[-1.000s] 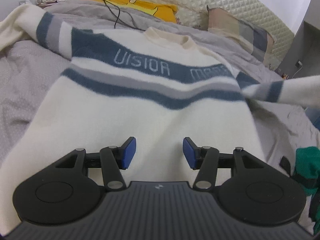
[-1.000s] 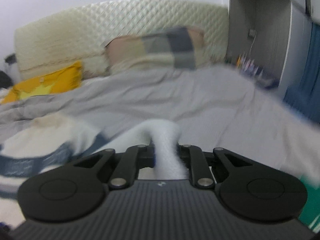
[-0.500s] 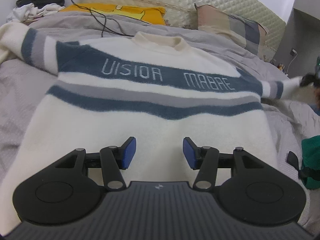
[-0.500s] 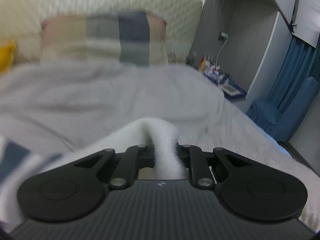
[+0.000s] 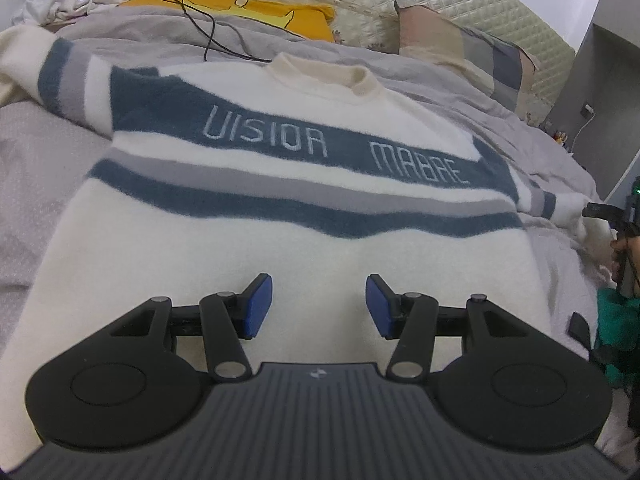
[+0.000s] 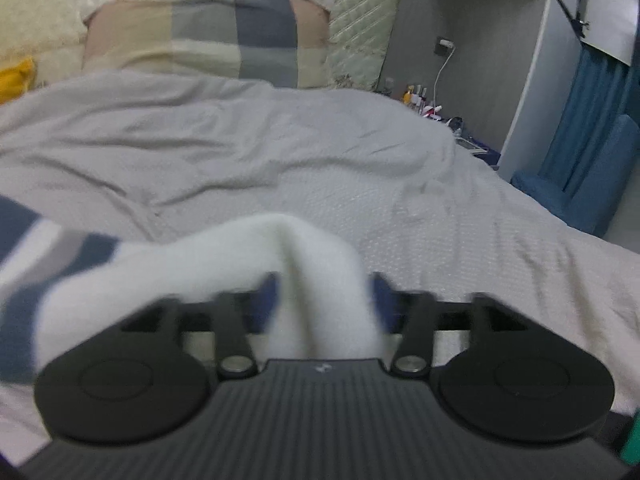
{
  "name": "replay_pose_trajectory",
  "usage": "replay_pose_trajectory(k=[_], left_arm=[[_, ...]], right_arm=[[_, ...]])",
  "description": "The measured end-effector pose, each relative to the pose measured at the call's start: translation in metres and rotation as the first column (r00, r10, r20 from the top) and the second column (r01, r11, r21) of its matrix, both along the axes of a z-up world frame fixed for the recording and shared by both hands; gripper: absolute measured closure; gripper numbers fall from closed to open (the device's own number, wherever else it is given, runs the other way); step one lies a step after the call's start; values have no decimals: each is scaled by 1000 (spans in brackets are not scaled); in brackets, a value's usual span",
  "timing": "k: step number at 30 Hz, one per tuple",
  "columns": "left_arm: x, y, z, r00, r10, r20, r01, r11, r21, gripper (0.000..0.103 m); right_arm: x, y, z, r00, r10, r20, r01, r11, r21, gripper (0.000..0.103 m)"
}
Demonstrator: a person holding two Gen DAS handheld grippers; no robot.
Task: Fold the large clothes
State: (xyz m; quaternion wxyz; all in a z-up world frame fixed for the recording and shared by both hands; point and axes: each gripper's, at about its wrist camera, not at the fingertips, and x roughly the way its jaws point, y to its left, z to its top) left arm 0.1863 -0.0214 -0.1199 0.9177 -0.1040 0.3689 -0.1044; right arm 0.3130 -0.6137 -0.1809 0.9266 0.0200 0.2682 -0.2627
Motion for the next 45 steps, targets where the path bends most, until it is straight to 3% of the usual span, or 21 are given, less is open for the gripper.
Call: replay_pose_trajectory(k=[9, 17, 21, 27, 33, 39, 45], left_arm=[[-34, -7, 26, 996, -58, 70, 60, 998, -20, 45], [-76, -20, 51, 973, -133, 187, 128, 991, 38, 45], [-99, -24, 57, 962, -183, 203, 183, 983, 21, 45], [-121, -28, 57, 952, -235, 196, 240, 971, -4, 45], [-123, -43, 43, 945, -289, 153, 295, 955, -16, 45], [-119, -74, 18, 928, -357, 106, 354, 934, 47, 45], [-119, -107, -1, 910, -400, 108, 378, 908, 181, 40]], right_arm=[[-89, 76, 64, 990, 103, 97, -115, 986, 121, 30], [-172, 175, 122, 958, 203, 204, -248, 941, 231, 30], [-208, 228, 138, 945, 226, 238, -288, 918, 273, 30], [-259, 274, 122, 918, 286, 276, -365, 882, 298, 30], [-284, 270, 95, 926, 275, 260, -357, 861, 362, 30], [-280, 260, 81, 931, 252, 263, -345, 842, 416, 30], [-273, 250, 68, 938, 237, 253, -332, 823, 460, 30]])
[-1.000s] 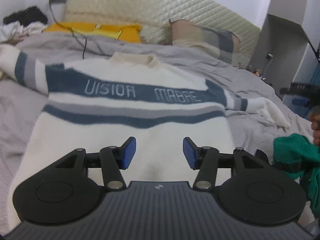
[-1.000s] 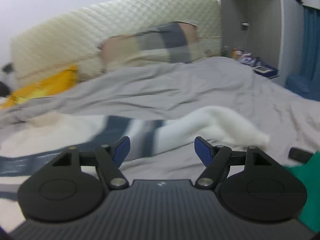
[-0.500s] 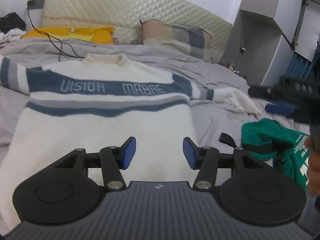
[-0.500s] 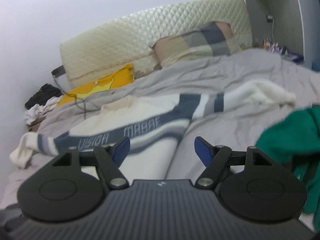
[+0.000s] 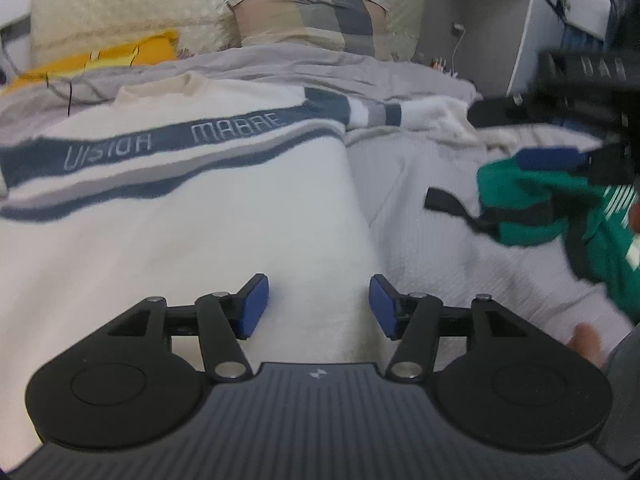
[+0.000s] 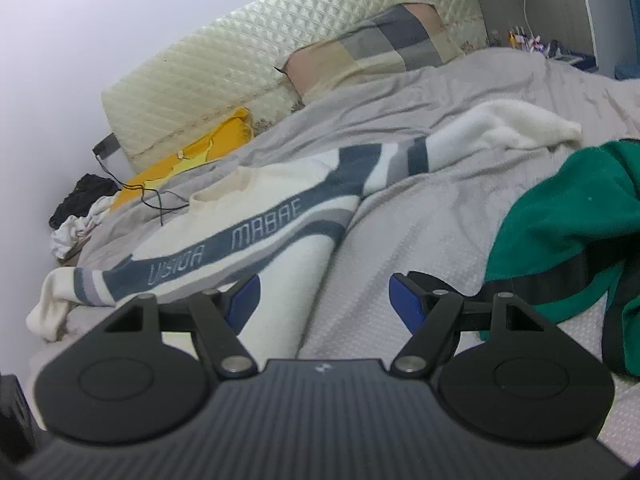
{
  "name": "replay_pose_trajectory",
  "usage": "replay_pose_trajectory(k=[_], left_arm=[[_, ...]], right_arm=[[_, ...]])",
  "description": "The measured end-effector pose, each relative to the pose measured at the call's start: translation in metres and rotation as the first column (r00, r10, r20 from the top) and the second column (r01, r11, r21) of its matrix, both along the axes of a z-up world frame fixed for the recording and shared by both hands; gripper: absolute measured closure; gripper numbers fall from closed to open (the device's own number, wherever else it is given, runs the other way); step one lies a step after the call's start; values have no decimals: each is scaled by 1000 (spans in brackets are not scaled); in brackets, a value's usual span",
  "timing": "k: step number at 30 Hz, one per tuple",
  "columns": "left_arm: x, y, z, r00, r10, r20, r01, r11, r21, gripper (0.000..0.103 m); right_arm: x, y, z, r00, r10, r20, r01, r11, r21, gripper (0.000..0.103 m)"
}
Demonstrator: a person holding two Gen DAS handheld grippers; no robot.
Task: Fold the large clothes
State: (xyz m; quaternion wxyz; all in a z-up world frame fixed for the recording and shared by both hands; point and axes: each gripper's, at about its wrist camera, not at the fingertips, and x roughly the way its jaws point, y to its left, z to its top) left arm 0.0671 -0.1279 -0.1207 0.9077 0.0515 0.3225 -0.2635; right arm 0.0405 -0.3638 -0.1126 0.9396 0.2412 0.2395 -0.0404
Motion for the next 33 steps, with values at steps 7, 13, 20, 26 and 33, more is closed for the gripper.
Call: replay_pose_trajectory(k=[7, 13, 20, 26, 33], left_arm=[[-7, -27, -13, 995, -20, 94, 4, 985, 173, 35], [-4, -35, -22, 995, -6, 103, -21, 966, 256, 40], [4, -11, 1, 997, 52, 49, -58, 988, 145, 83], [35, 51, 32, 979, 193, -73, -199, 976, -90, 87], [73, 122, 25, 901, 331, -282, -405, 873, -270, 88]], right_arm=[[3, -12, -9, 1000, -22, -15, 23, 999, 50, 30], [4, -15, -11, 999, -34, -26, 35, 998, 56, 30], [2, -11, -11, 999, -24, -25, 26, 998, 64, 30], [3, -7, -16, 999, 39, -6, -38, 985, 167, 30], [21, 8, -41, 978, 210, 12, -195, 882, 430, 28]])
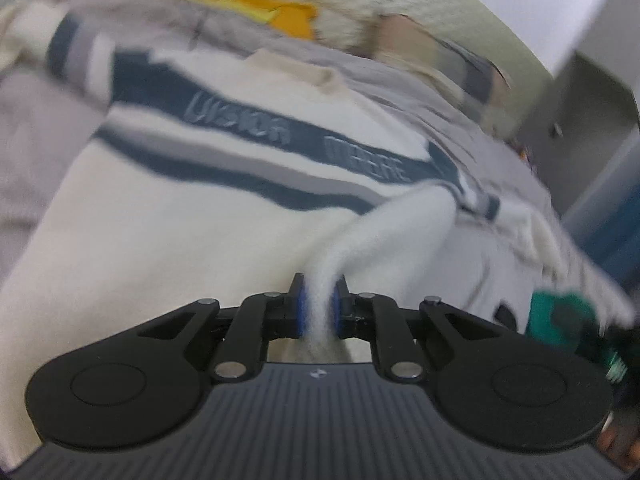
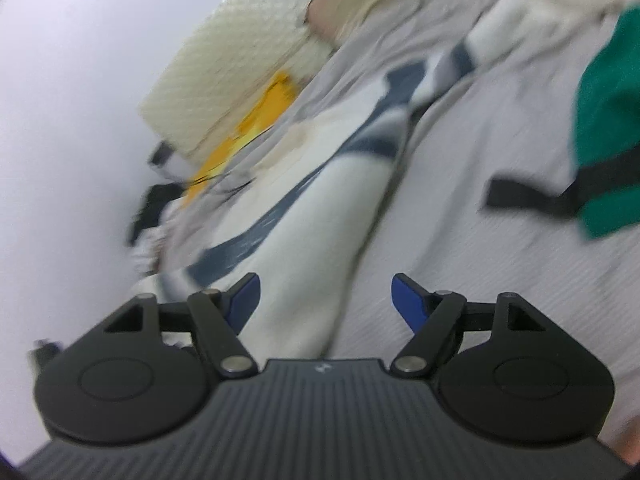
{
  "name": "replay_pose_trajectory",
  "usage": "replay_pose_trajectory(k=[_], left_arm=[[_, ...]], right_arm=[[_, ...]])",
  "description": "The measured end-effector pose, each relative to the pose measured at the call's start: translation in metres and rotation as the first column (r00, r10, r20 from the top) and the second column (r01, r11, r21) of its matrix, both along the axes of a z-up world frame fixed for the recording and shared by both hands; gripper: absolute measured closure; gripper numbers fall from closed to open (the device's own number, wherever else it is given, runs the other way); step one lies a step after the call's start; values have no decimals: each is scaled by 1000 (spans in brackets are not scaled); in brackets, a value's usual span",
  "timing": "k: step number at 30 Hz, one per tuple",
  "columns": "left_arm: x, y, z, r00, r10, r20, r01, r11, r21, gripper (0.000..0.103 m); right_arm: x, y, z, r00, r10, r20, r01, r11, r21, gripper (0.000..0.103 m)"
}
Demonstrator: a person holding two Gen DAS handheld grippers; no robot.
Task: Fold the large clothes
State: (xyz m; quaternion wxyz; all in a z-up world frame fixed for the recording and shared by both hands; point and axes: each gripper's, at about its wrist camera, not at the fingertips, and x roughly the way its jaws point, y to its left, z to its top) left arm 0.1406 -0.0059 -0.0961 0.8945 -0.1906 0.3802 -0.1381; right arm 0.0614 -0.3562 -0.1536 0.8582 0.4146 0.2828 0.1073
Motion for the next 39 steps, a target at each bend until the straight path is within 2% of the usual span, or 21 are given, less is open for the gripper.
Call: replay_pose_trajectory(k=[4, 7, 10, 14, 18, 19, 20, 21, 23, 25, 27, 29, 32, 36, 39], left_arm=[[12, 23, -14, 995, 67, -72, -74, 993, -89, 88], [17, 31, -21, 991, 93, -101, -104, 988, -111, 88], [19, 34, -22, 989, 108, -102, -119, 987, -109, 88], [23, 38, -26, 985, 126, -114, -141, 982, -128, 88], [26, 40, -28, 982, 136, -128, -156, 975, -160, 88], [27, 41, -28, 983, 135, -129, -155, 974, -166, 88], [26, 41, -28, 983, 133, -126, -154, 973, -171, 88], [26, 41, -27, 985, 124, -120, -144, 974, -177, 87], [25, 41, -26, 988, 99, -122, -124, 970, -211, 86], [23, 42, -24, 991, 64, -122, -94, 959, -268, 83], [18, 38, -19, 996, 8, -93, -36, 953, -301, 72], [11, 32, -13, 998, -54, -43, 37, 946, -323, 63], [1, 16, 0, 984, -173, 42, 176, 913, -369, 56], [-15, -11, 6, 943, -316, 103, 332, 882, -333, 52], [-23, -36, -2, 925, -374, 61, 377, 892, -249, 51]], right_arm=[[17, 29, -14, 993, 112, -27, -109, 990, 94, 28], [34, 50, -30, 983, 169, -76, -155, 976, 155, 29], [52, 62, -47, 972, 192, -136, -161, 965, 206, 37], [68, 73, -65, 965, 178, -194, -124, 957, 262, 39], [79, 81, -68, 971, 156, -180, -100, 952, 290, 38], [80, 82, -66, 974, 157, -164, -104, 950, 294, 46], [80, 82, -62, 976, 154, -153, -107, 956, 274, 57], [78, 83, -55, 978, 148, -146, -112, 967, 230, 75], [74, 79, -48, 982, 145, -124, -118, 972, 203, 83], [64, 71, -35, 991, 113, -75, -96, 974, 206, 85], [49, 61, -15, 997, 74, -15, -70, 980, 184, 86], [32, 48, 6, 998, 36, 46, -42, 992, 123, 86], [4, 24, 38, 992, -44, 118, 40, 999, 37, 87], [-26, -1, 56, 983, -151, 108, 161, 983, -88, 88], [-33, -8, 43, 975, -224, 9, 222, 962, -159, 88]])
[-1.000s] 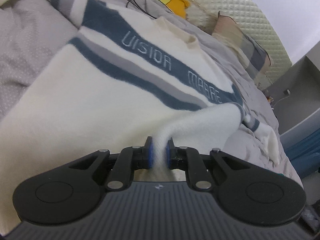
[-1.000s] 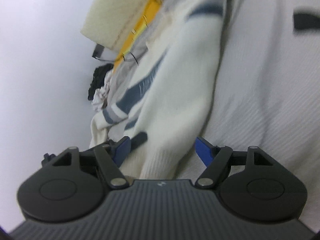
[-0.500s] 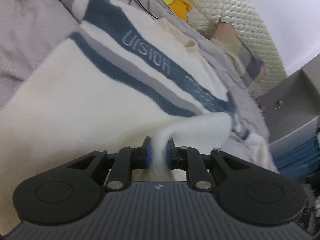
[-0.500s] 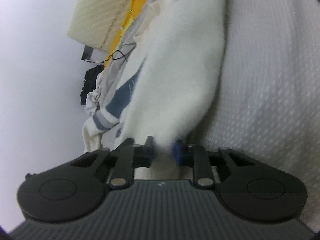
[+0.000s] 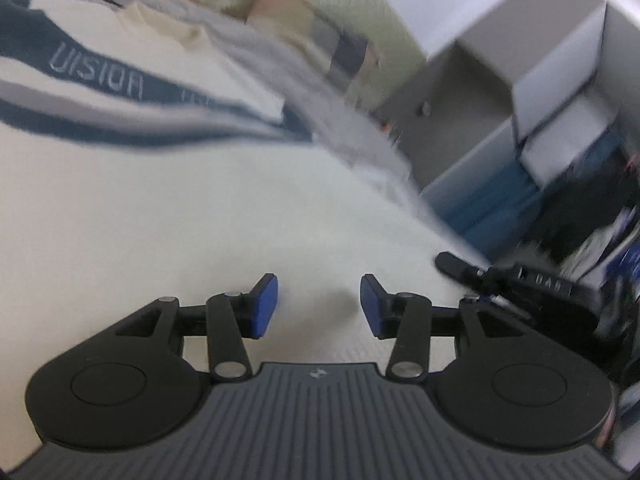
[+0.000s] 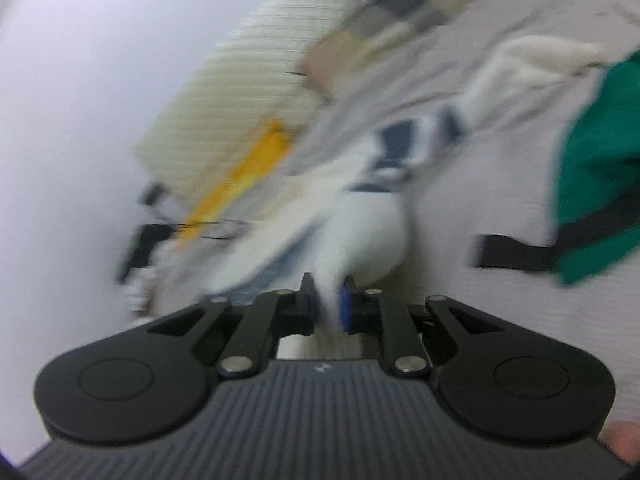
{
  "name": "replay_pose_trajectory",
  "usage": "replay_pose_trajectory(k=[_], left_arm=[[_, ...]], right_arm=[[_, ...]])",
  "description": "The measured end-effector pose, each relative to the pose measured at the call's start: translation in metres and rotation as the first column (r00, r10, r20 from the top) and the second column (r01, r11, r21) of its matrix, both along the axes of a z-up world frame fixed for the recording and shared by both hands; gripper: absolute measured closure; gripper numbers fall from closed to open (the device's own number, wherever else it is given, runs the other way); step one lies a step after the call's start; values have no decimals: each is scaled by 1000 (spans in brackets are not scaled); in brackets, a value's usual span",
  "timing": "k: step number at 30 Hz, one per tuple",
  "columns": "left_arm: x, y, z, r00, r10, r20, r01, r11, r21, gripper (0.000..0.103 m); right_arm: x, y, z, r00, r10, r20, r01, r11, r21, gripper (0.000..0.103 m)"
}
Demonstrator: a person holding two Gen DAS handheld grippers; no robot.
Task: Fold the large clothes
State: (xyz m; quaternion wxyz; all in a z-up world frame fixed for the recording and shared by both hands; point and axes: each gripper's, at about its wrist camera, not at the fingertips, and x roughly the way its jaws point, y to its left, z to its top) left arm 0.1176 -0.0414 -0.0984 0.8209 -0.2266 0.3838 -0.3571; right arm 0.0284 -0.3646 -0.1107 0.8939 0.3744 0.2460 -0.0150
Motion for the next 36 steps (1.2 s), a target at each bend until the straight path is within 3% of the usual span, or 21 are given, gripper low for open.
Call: replay_pose_trajectory(k=[5, 8, 12, 15, 17, 18, 19, 20, 24, 29, 36], left_arm=[[0, -33, -25, 999, -20, -34, 26, 981, 194, 51], [-2, -47, -39, 999, -11, -44, 23, 958, 286, 52], [2, -50, -39, 1000, -8, -28, 17, 951, 310, 51], [0, -44, -35, 1000, 4, -20, 2, 952, 306, 51], [-2, -37, -29, 1000, 22, -7, -19, 953, 303, 51], [-2, -35, -25, 999, 38, 10, -39, 952, 303, 51], [-1, -33, -20, 999, 47, 28, -53, 953, 299, 51], [0, -32, -16, 997, 57, 46, -68, 953, 294, 51], [-2, -20, 2, 985, 134, 112, -163, 938, 306, 51], [2, -3, 11, 965, 205, 163, -250, 903, 348, 51], [12, 0, -11, 960, 238, 146, -278, 854, 440, 51]], right_arm=[[0, -3, -42, 982, -26, -186, 40, 997, 70, 87], [-2, -1, -44, 979, -39, -201, 50, 998, 47, 86], [-3, 1, -40, 983, -35, -179, 41, 999, 32, 83], [2, 3, -31, 985, -60, -162, 52, 997, -56, 76], [-1, 5, -26, 990, -69, -124, 56, 993, -108, 68], [-2, 7, -21, 994, -62, -94, 50, 991, -126, 59], [-2, 9, -19, 996, -52, -73, 41, 990, -135, 50], [-1, 12, -16, 998, -32, -53, 24, 989, -146, 47], [12, 28, -13, 995, 99, -18, -101, 978, -182, 47], [40, 58, -23, 968, 238, -80, -251, 928, -276, 49], [78, 77, -73, 922, 253, -294, -336, 899, -281, 52]])
